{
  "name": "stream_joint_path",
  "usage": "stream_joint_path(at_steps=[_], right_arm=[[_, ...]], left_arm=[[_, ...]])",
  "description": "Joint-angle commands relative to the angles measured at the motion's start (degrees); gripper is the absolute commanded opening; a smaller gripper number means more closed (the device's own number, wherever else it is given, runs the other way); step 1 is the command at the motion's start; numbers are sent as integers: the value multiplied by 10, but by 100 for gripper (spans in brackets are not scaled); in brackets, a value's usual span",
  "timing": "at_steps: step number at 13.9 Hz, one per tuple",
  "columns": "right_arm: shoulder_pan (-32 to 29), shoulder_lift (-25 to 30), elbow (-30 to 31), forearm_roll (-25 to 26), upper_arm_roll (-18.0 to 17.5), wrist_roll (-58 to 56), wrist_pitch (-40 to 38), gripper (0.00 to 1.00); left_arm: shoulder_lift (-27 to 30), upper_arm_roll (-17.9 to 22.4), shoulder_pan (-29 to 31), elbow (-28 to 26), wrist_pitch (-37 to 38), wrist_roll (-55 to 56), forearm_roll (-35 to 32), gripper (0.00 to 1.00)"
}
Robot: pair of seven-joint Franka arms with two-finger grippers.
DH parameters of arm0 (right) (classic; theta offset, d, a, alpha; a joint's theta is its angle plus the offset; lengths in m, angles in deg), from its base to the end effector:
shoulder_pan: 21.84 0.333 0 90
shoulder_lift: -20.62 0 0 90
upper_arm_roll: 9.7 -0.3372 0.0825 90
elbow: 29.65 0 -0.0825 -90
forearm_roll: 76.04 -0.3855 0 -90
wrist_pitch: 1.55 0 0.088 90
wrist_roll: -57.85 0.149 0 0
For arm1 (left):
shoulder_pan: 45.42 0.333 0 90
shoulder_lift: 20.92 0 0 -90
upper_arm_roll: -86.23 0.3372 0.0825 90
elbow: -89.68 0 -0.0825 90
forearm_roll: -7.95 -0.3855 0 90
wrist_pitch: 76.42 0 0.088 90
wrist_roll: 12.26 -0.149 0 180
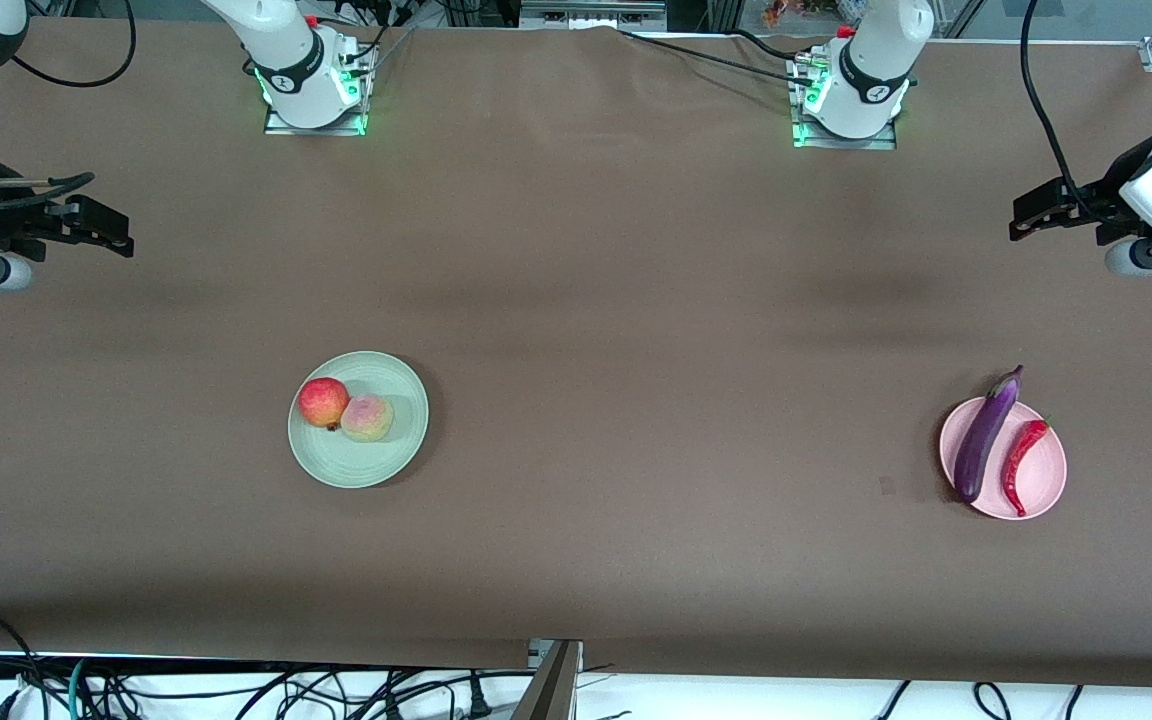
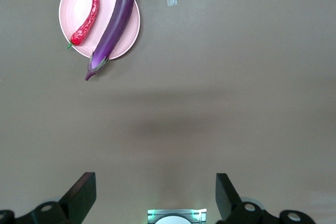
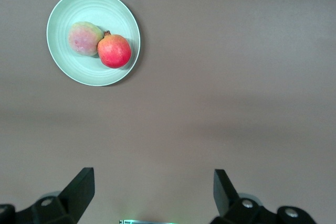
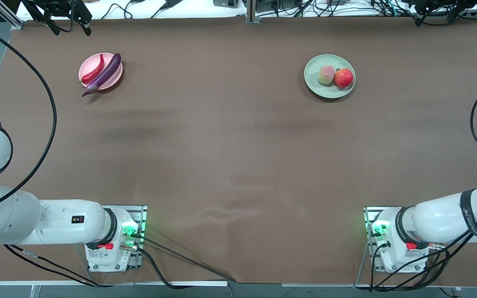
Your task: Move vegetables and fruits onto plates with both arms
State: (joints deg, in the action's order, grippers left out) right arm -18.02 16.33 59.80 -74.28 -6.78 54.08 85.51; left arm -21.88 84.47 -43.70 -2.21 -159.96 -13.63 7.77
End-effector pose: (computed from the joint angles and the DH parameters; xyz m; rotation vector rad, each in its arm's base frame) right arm 0.5676 0.0052 0.5622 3.1021 0.1267 -0.1823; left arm 0.5400 0.0002 0.5707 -3.1303 0.0384 0.2549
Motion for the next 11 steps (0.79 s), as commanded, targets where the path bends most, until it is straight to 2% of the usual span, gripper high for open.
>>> stream_joint_path(at_steps=[1, 11], right_arm=[[-5, -6, -14, -11, -2, -8, -4, 100], [-5, -6, -12, -11, -2, -8, -6, 100]], left_arm=[[7, 7, -8, 0, -5, 2, 11, 100], [-7, 12, -4, 46, -3, -6, 2, 100]])
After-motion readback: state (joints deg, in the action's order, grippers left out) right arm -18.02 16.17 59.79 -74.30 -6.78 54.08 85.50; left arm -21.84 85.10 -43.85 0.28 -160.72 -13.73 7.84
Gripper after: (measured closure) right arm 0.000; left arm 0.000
